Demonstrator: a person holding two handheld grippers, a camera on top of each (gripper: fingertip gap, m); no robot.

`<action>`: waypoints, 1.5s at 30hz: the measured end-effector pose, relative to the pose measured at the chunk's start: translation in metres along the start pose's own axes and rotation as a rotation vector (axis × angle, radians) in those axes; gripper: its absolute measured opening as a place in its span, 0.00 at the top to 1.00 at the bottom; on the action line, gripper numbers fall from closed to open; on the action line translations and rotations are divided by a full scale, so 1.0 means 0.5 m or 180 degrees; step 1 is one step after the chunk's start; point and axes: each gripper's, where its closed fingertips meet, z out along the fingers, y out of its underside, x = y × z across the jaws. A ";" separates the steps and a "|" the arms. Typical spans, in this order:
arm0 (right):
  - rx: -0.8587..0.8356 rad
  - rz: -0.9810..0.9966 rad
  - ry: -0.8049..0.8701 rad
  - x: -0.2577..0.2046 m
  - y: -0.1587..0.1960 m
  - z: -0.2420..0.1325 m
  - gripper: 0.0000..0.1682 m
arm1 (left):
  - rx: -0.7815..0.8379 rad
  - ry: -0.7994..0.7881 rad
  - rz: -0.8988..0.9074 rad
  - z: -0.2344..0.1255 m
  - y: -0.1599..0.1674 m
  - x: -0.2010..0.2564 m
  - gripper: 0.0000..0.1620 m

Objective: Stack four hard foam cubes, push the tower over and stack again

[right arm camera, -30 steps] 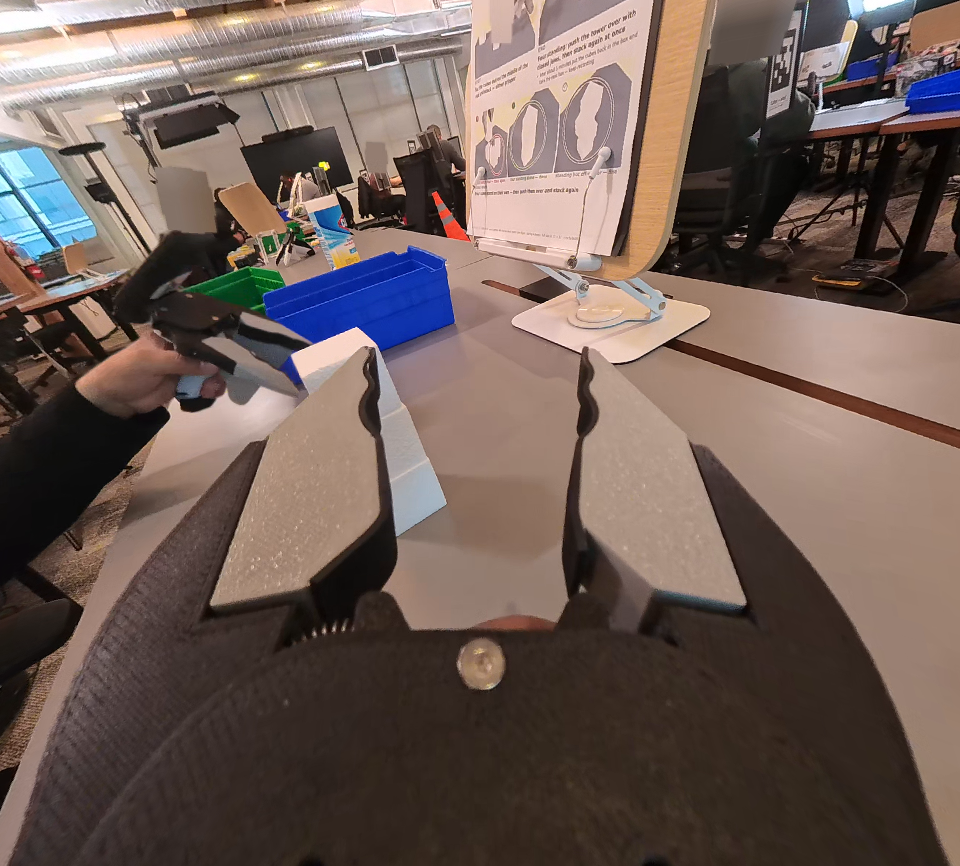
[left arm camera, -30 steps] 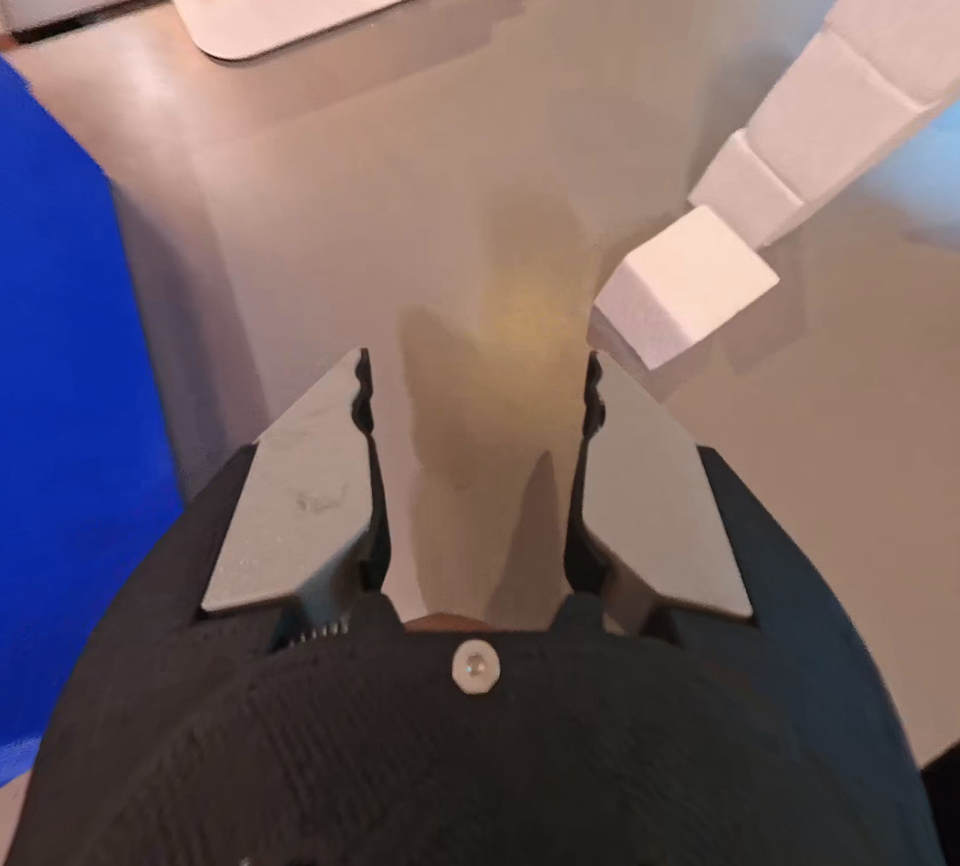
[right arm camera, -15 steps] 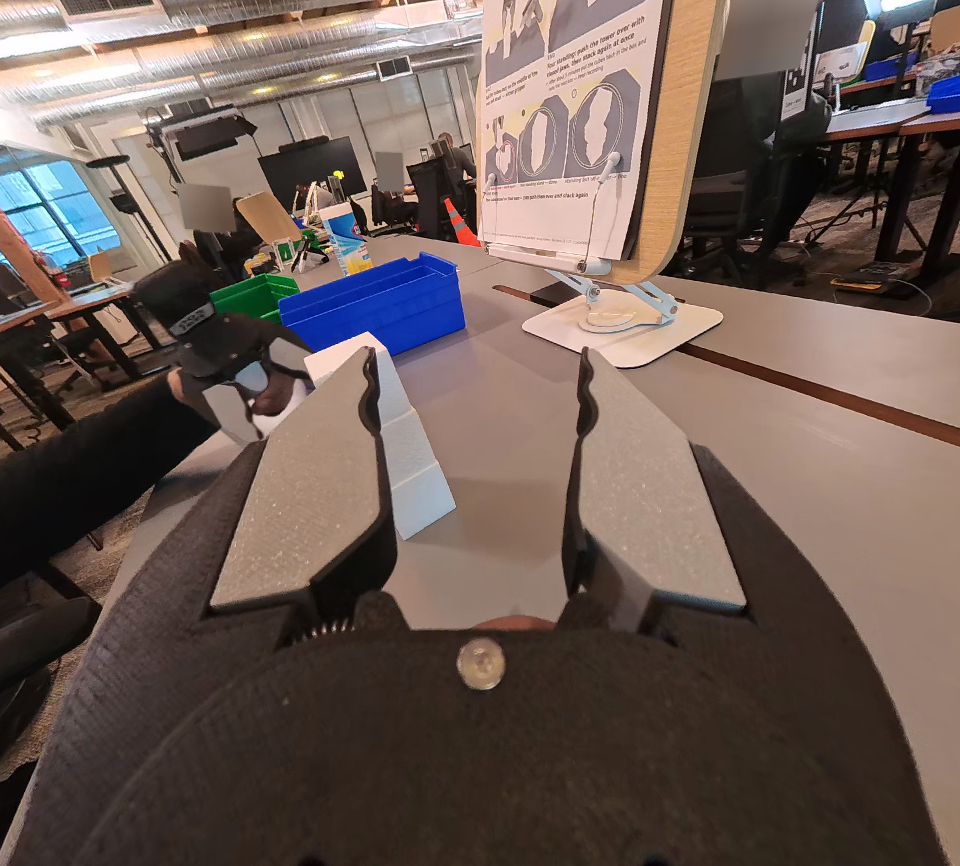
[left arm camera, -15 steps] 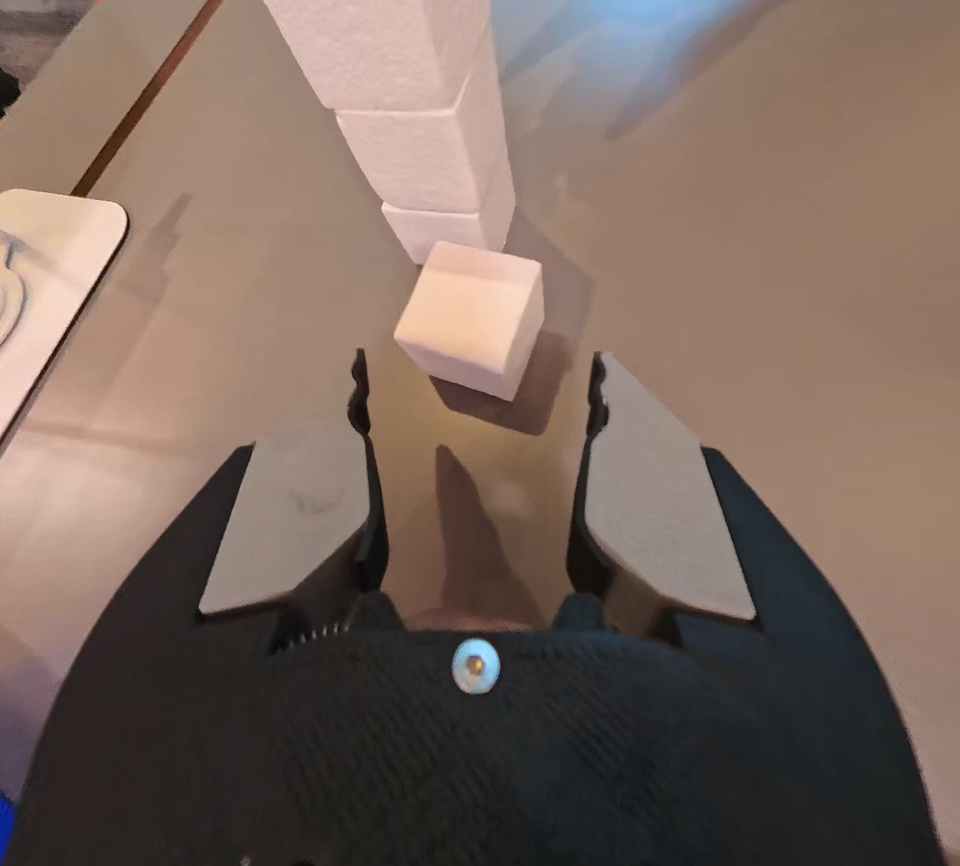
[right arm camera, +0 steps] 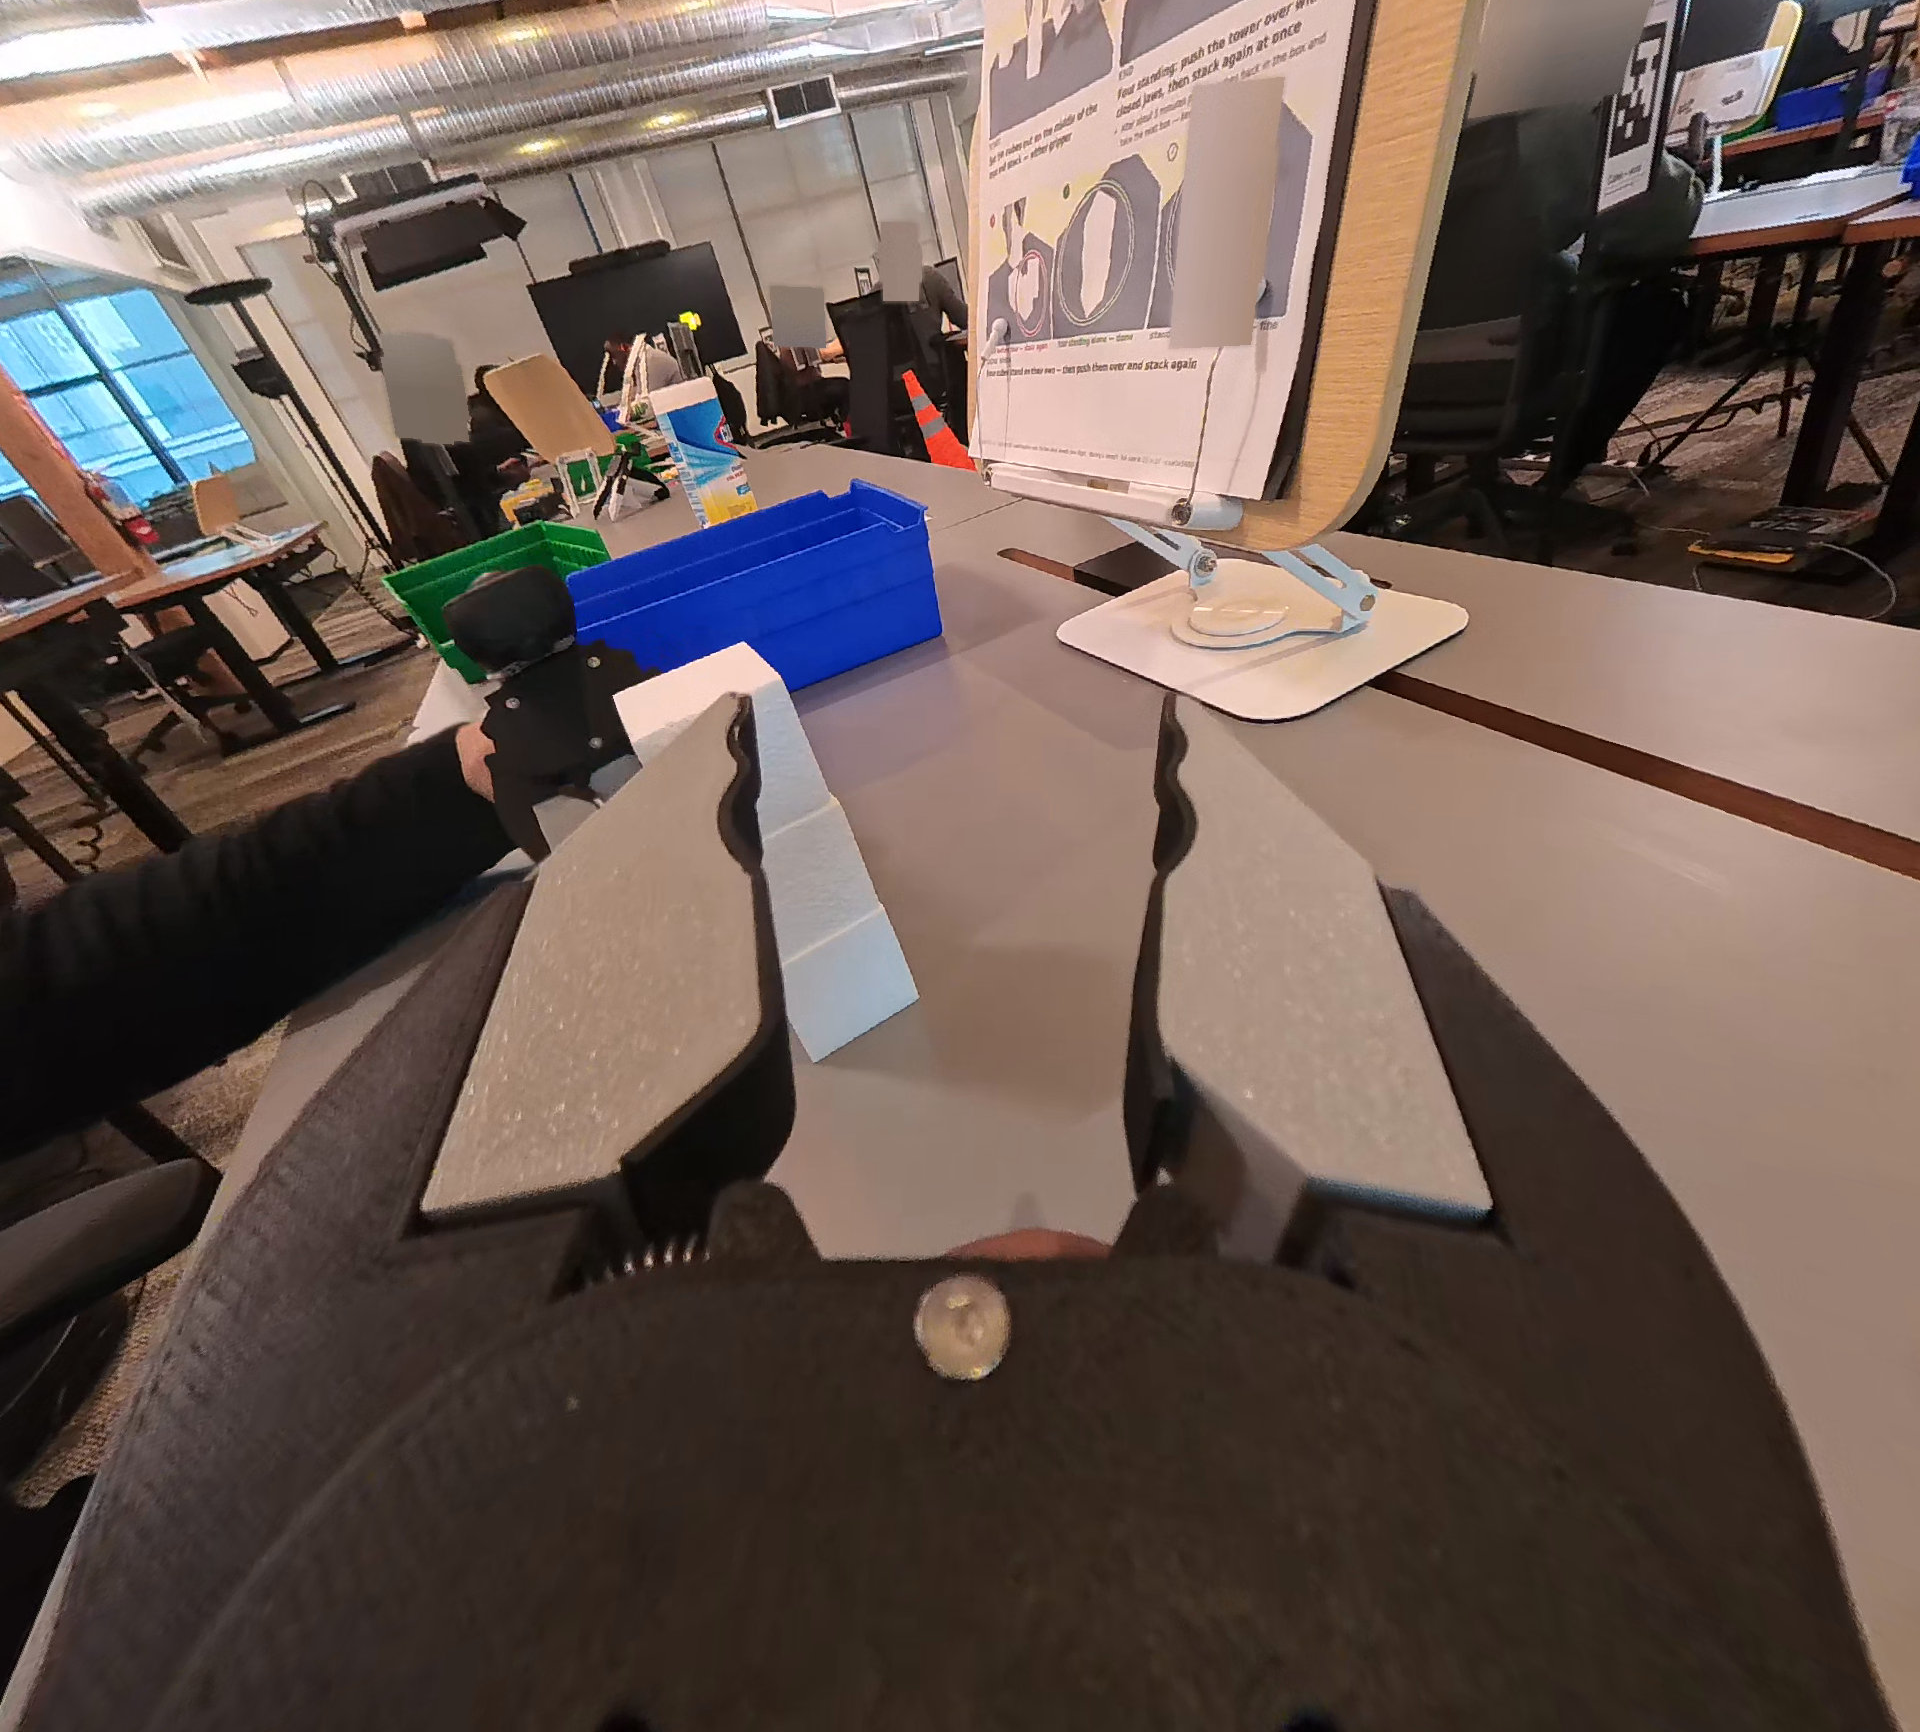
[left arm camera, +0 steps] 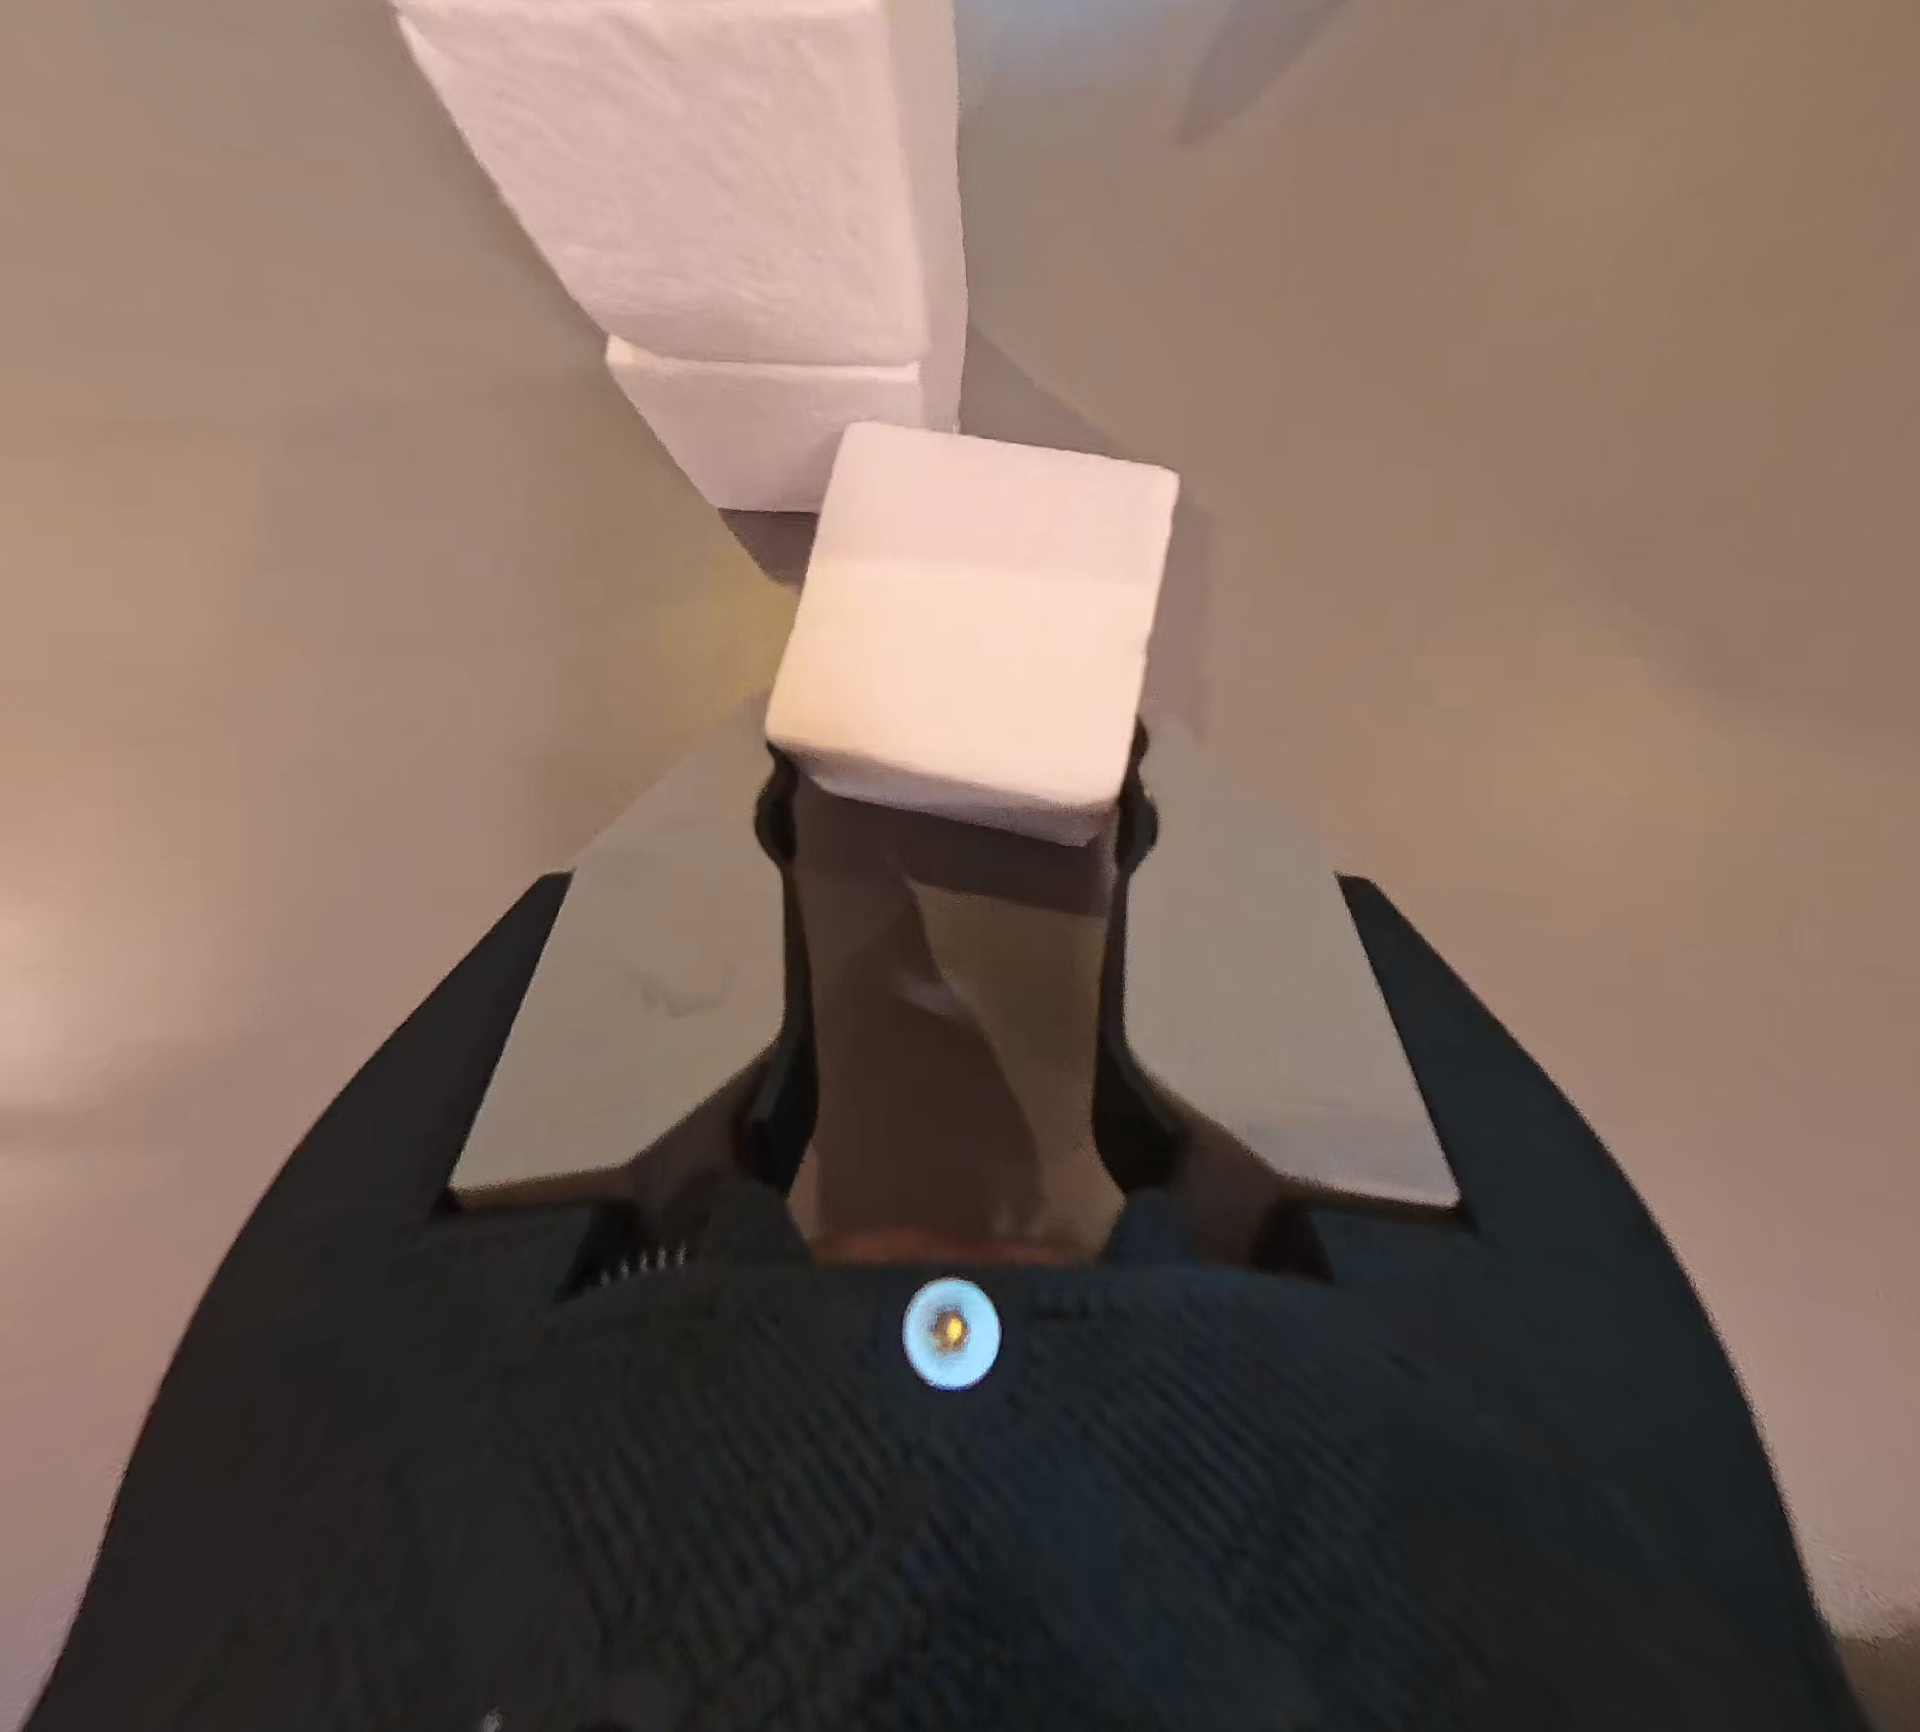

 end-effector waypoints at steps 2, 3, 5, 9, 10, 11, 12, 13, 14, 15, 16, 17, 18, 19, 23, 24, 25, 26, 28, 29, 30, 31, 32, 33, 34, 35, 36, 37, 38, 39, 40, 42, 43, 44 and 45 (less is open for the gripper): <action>-0.0021 0.0001 -0.0006 0.000 0.004 0.002 0.56 | -0.0005 -0.0068 -0.0011 -0.008 0.004 -0.006 0.63; -0.0032 0.0005 -0.0011 -0.001 0.006 0.004 0.56 | 0.0000 -0.0093 -0.0015 -0.014 0.003 -0.008 0.63; -0.0059 0.0008 -0.0017 -0.001 0.011 0.006 0.56 | 0.0096 -0.0112 -0.0044 -0.032 -0.009 -0.009 0.63; -0.0066 0.0016 -0.0034 -0.004 0.013 0.008 0.56 | 0.0501 -0.0114 -0.0076 -0.081 -0.057 -0.005 0.64; -0.0061 0.0019 -0.0038 -0.005 0.012 0.008 0.56 | 0.0604 -0.0110 -0.0089 -0.094 -0.070 -0.005 0.64; -0.0060 0.0021 -0.0043 -0.006 0.013 0.008 0.56 | 0.0706 -0.0101 -0.0102 -0.108 -0.084 -0.004 0.64; -0.0064 0.0022 -0.0047 -0.006 0.013 0.009 0.56 | 0.0796 -0.0082 -0.0105 -0.121 -0.099 -0.003 0.64; -0.0070 0.0022 -0.0046 -0.006 0.014 0.009 0.56 | 0.0868 -0.0082 -0.0098 -0.136 -0.114 -0.004 0.64; -0.0075 0.0021 -0.0044 -0.006 0.015 0.009 0.56 | 0.0924 -0.0107 -0.0098 -0.151 -0.130 -0.008 0.64; -0.0079 0.0025 -0.0045 -0.006 0.016 0.009 0.56 | 0.0960 -0.0145 -0.0119 -0.165 -0.145 -0.014 0.64; -0.0079 0.0029 -0.0050 -0.006 0.016 0.010 0.56 | 0.0976 -0.0203 -0.0167 -0.176 -0.160 -0.023 0.64; -0.0077 0.0028 -0.0054 -0.007 0.015 0.010 0.56 | 0.0974 -0.0264 -0.0247 -0.185 -0.174 -0.034 0.64; -0.0076 0.0022 -0.0053 -0.008 0.014 0.009 0.56 | 0.0953 -0.0316 -0.0346 -0.190 -0.186 -0.045 0.64; -0.0076 0.0012 -0.0053 -0.008 0.014 0.009 0.56 | 0.0917 -0.0355 -0.0431 -0.192 -0.197 -0.054 0.63; -0.0074 -0.0007 -0.0052 -0.010 0.012 0.008 0.56 | 0.0857 -0.0354 -0.0344 -0.185 -0.247 -0.047 0.63; -0.0075 -0.0002 -0.0056 -0.010 0.012 0.009 0.56 | 0.0851 -0.0339 -0.0291 -0.183 -0.259 -0.043 0.63; -0.0077 0.0004 -0.0064 -0.011 0.013 0.009 0.56 | 0.0837 -0.0348 -0.0236 -0.180 -0.270 -0.042 0.63; -0.0084 0.0007 -0.0072 -0.012 0.014 0.010 0.56 | 0.0807 -0.0383 -0.0190 -0.177 -0.278 -0.045 0.63; -0.0110 -0.0005 -0.0079 -0.014 0.017 0.013 0.56 | 0.0738 -0.0409 -0.0159 -0.170 -0.291 -0.055 0.63; -0.0120 -0.0016 -0.0081 -0.015 0.018 0.013 0.56 | 0.0721 -0.0391 -0.0167 -0.166 -0.298 -0.059 0.63; -0.0124 -0.0026 -0.0082 -0.016 0.017 0.014 0.56 | 0.0697 -0.0384 -0.0180 -0.162 -0.303 -0.063 0.63; -0.0123 -0.0036 -0.0082 -0.017 0.017 0.013 0.56 | 0.0658 -0.0389 -0.0191 -0.158 -0.306 -0.070 0.63; -0.0119 -0.0041 -0.0081 -0.018 0.016 0.013 0.56 | 0.0614 -0.0392 -0.0198 -0.152 -0.307 -0.075 0.63; -0.0115 -0.0041 -0.0082 -0.018 0.015 0.012 0.56 | 0.0574 -0.0395 -0.0212 -0.147 -0.307 -0.080 0.63; -0.0109 -0.0037 -0.0085 -0.018 0.014 0.012 0.56 | 0.0541 -0.0400 -0.0235 -0.142 -0.306 -0.084 0.63; -0.0100 -0.0035 -0.0085 -0.018 0.012 0.011 0.56 | 0.0517 -0.0389 -0.0252 -0.138 -0.306 -0.086 0.63; -0.0090 -0.0034 -0.0084 -0.018 0.010 0.010 0.56 | 0.0511 -0.0368 -0.0254 -0.135 -0.306 -0.085 0.63; -0.0082 -0.0033 -0.0084 -0.018 0.009 0.009 0.56 | 0.0513 -0.0361 -0.0247 -0.133 -0.307 -0.084 0.63; -0.0074 -0.0033 -0.0085 -0.018 0.008 0.008 0.56 | 0.0510 -0.0363 -0.0238 -0.132 -0.307 -0.083 0.63; -0.0069 -0.0031 -0.0087 -0.018 0.007 0.007 0.56 | 0.0506 -0.0358 -0.0230 -0.131 -0.308 -0.082 0.63; -0.0068 -0.0030 -0.0090 -0.018 0.006 0.007 0.56 | 0.0509 -0.0347 -0.0220 -0.131 -0.309 -0.081 0.63; -0.0074 -0.0031 -0.0095 -0.019 0.007 0.008 0.56 | 0.0507 -0.0320 -0.0188 -0.132 -0.313 -0.077 0.63; -0.0078 -0.0032 -0.0096 -0.019 0.008 0.008 0.56 | 0.0492 -0.0317 -0.0167 -0.132 -0.314 -0.076 0.63; -0.0082 -0.0034 -0.0097 -0.020 0.008 0.009 0.56 | 0.0471 -0.0318 -0.0146 -0.132 -0.314 -0.075 0.63; -0.0084 -0.0035 -0.0099 -0.020 0.009 0.009 0.56 | 0.0448 -0.0313 -0.0127 -0.131 -0.315 -0.075 0.63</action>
